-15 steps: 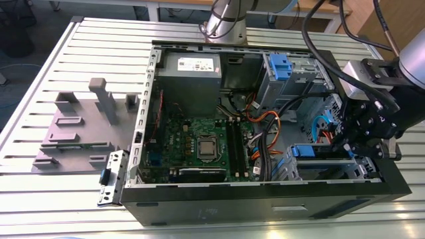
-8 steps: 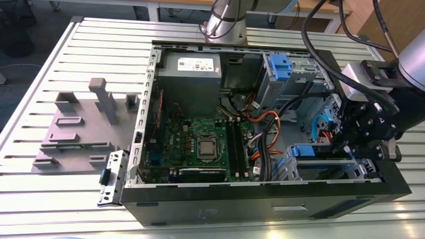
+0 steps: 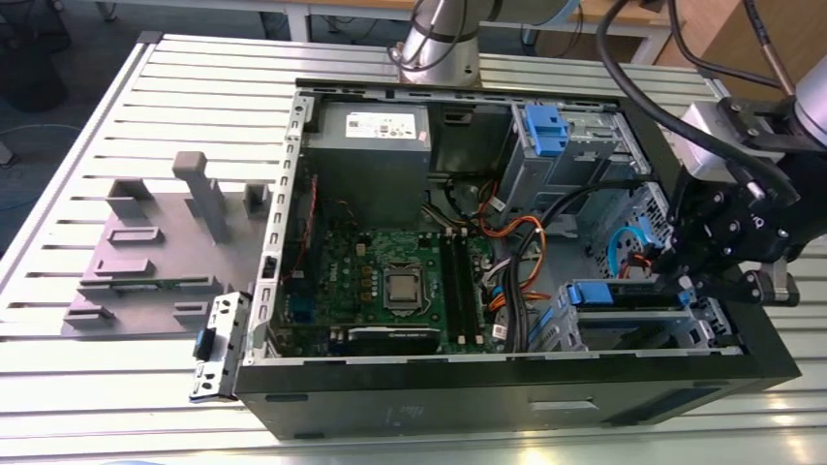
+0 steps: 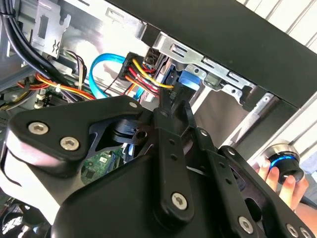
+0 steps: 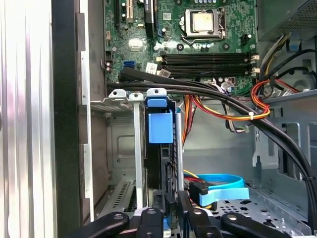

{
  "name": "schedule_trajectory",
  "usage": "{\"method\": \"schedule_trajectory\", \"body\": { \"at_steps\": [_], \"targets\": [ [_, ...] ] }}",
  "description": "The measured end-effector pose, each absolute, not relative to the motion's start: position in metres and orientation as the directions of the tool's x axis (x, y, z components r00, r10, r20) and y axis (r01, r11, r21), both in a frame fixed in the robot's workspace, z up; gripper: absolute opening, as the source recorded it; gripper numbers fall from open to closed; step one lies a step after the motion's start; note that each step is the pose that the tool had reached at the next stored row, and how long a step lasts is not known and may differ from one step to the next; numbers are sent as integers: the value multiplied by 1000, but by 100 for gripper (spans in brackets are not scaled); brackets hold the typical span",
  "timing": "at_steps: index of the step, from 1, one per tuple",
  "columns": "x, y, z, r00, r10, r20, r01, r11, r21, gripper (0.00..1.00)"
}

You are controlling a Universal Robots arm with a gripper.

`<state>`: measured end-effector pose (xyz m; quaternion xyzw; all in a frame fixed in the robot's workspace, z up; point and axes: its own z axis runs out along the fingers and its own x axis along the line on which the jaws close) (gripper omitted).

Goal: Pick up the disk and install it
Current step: 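Insert the first disk wire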

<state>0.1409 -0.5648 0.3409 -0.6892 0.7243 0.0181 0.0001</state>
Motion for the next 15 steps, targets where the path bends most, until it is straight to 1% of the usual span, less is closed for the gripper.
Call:
{"method": "schedule_trajectory", "body": {
  "at_steps": [13, 15],
  "targets": [
    [141, -565, 343, -50, -998, -32, -998, 49, 26, 26],
    [141, -565, 343, -50, -998, -32, -998, 49, 26, 25]
  ]
}}
